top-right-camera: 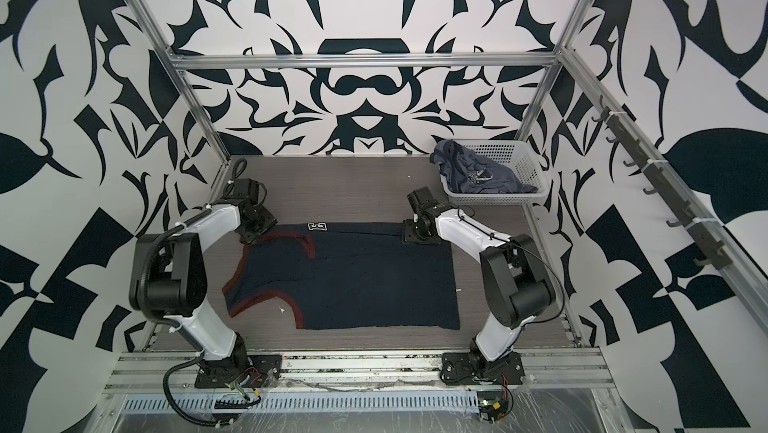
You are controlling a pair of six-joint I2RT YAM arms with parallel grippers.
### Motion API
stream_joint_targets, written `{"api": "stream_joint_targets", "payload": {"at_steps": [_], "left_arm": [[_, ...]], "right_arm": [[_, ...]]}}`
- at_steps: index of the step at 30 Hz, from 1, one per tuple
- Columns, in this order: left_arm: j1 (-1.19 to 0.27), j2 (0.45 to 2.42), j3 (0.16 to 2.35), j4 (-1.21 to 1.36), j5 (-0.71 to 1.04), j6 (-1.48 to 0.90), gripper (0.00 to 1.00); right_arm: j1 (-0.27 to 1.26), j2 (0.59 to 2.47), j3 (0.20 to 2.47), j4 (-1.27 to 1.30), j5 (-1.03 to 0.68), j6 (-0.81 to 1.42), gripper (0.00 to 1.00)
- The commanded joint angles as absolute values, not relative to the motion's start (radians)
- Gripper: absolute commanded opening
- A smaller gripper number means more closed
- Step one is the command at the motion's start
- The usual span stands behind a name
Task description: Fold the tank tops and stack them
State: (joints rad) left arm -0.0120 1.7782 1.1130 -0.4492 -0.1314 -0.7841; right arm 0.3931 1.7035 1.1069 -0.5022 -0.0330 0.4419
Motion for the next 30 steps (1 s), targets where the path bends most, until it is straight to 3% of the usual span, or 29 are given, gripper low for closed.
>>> {"api": "stream_joint_targets", "payload": {"at_steps": [1,12,19,26,30], "left_arm": [[-0.003,1.849,1.143,-0.438,-0.118,-0.762,0.53],[0.059,2.023,1.265,-0.399,-0.085,-0.745,0.49],[0.064,2.153,1.534,-0.497,-0.044,-0.703,0.49],[-0.054,1.996,1.626,-0.69,-0.188,-0.658,0.66],[-0.159,1.893,1.526,-0.707,-0.155,-0.654,0.67]], "right_arm": [[0.385,1.742,1.111,-0.489,-0.047,0.435,0.66],[0.335,1.988,1.23,-0.444,-0.048,0.461,0.66],[0.308,2.092,1.41,-0.475,-0.034,0.455,0.66],[0.308,1.994,1.452,-0.528,-0.069,0.435,0.67],[0.308,1.892,1.374,-0.529,-0.078,0.425,0.68]]}}
